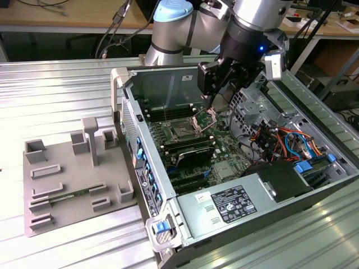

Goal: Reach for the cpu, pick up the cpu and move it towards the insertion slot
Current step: 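Pick up the cpu and move it towards the insertion slot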

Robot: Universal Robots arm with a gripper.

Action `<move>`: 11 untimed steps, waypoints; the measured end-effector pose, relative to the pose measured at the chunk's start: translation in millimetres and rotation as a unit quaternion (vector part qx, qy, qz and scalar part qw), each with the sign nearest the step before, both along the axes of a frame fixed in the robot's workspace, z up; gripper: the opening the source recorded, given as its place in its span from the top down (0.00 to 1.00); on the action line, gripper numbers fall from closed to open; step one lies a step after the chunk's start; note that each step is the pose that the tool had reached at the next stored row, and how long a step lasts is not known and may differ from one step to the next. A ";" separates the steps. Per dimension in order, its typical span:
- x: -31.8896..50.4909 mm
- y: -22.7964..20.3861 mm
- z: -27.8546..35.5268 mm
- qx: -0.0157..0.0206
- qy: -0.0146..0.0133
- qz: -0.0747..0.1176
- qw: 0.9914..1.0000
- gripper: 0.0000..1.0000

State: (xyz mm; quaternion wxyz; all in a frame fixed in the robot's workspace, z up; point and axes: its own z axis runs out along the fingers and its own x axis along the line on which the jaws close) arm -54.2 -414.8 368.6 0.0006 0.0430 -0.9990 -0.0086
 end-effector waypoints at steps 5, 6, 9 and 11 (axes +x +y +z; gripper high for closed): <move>2.6 0.0 -0.4 0.000 0.000 0.000 1.000 0.45; 2.8 0.1 -0.6 0.000 0.000 0.000 1.000 0.45; 5.1 0.3 -1.9 0.005 0.000 0.000 1.000 0.45; 5.9 0.4 -3.0 0.010 0.000 0.000 1.000 0.45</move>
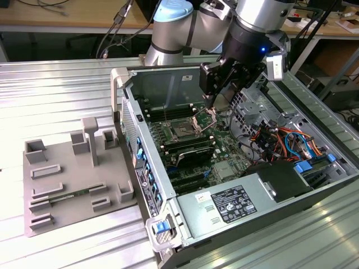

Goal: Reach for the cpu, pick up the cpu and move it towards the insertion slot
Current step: 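Pick up the cpu and move it towards the insertion slot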

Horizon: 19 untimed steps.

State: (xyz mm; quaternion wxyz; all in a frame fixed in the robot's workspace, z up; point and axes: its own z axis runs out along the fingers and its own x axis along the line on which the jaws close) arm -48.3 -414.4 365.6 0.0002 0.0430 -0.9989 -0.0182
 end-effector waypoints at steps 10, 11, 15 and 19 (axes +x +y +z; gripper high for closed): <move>3.1 0.0 -6.9 0.012 0.000 0.000 1.000 0.45; 3.2 0.0 -7.4 0.012 0.000 0.000 1.000 0.45; 3.9 0.0 -9.2 0.015 0.000 0.000 1.000 0.45; 4.8 -0.1 -11.0 0.017 0.000 0.000 1.000 0.45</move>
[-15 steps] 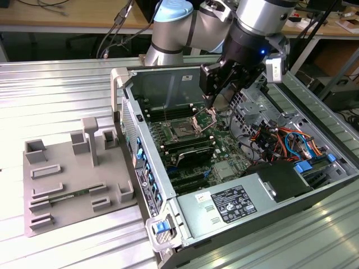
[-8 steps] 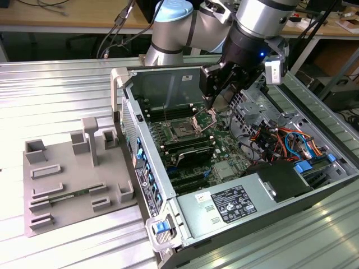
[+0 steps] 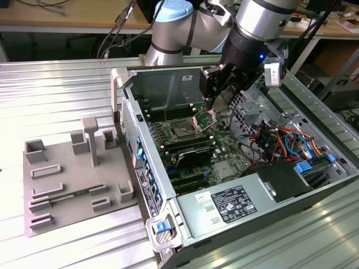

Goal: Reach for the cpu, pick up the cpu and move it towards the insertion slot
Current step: 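Pick up the cpu and move it towards the insertion slot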

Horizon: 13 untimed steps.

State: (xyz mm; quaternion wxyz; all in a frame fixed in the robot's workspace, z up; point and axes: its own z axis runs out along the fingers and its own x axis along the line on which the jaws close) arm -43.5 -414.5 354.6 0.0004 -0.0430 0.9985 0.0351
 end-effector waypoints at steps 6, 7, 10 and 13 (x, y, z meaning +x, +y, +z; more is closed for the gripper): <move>1.5 0.0 -2.6 0.004 0.000 0.000 1.000 0.45; 1.7 0.0 -3.0 0.005 0.000 0.000 1.000 0.45; 2.2 0.0 -4.0 0.007 0.000 0.000 1.000 0.45; 2.6 0.0 -5.1 0.009 0.000 0.000 1.000 0.45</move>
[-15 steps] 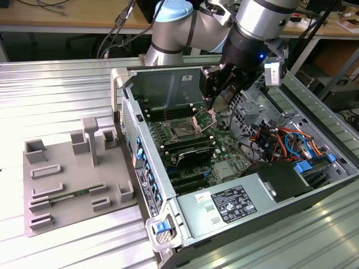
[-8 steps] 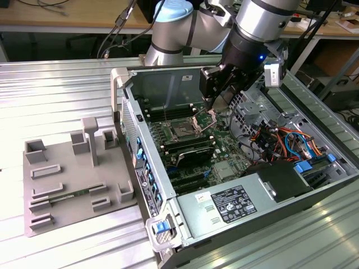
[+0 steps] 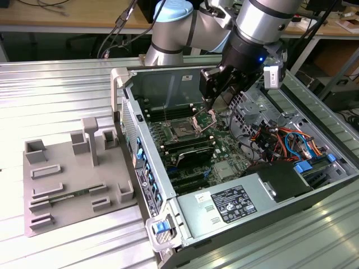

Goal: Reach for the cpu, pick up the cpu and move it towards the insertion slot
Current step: 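Pick up the cpu and move it towards the insertion slot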

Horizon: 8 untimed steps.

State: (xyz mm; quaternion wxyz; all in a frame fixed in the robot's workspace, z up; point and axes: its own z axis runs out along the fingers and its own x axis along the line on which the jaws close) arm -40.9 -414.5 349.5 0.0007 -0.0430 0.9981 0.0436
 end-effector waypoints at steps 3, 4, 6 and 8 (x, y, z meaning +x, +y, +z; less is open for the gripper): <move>0.3 0.0 -0.9 0.002 0.000 0.000 1.000 0.45; 0.5 0.0 -1.3 0.002 0.000 0.000 1.000 0.45; 0.7 0.0 -1.9 0.003 0.000 0.000 1.000 0.45; 1.0 0.0 -2.7 0.005 0.000 0.000 1.000 0.45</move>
